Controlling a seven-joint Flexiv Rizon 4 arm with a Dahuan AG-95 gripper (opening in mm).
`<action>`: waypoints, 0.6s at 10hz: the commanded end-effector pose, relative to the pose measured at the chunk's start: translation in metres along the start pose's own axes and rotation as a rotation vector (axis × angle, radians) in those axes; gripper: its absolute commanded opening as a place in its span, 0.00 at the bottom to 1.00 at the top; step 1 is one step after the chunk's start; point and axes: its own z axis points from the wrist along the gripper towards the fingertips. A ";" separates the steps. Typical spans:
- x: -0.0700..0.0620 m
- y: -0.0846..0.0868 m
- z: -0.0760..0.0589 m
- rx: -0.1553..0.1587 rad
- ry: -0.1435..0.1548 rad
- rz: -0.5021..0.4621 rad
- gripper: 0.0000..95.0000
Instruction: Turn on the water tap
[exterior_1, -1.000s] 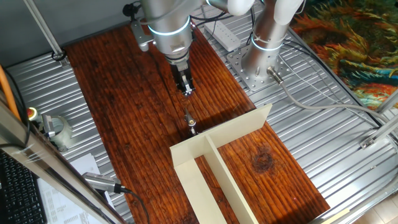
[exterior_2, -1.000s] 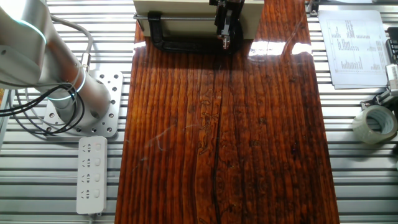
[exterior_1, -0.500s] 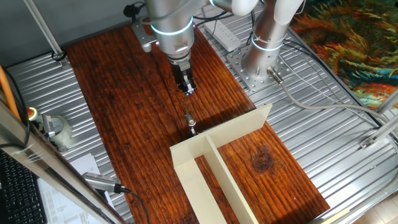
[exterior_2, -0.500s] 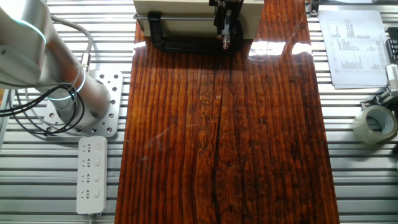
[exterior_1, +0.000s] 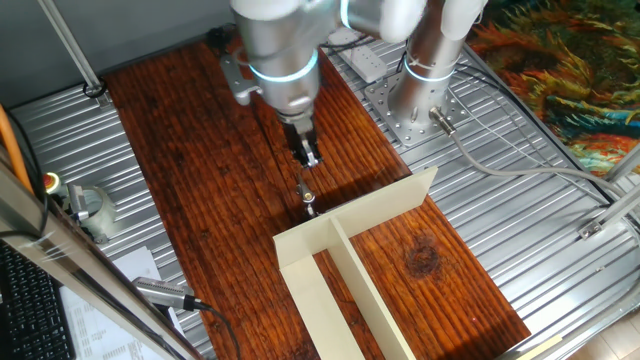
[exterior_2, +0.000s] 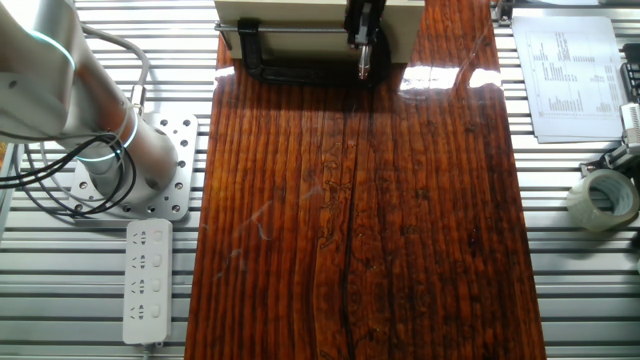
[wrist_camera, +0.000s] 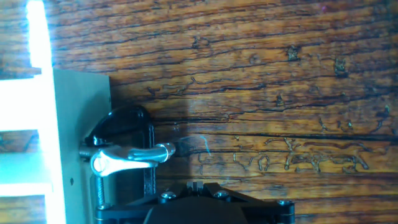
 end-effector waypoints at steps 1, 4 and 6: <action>0.001 0.007 0.003 0.006 0.005 -0.003 0.00; 0.003 0.012 0.007 0.044 -0.005 -0.021 0.00; 0.002 0.012 0.008 0.049 -0.005 -0.032 0.00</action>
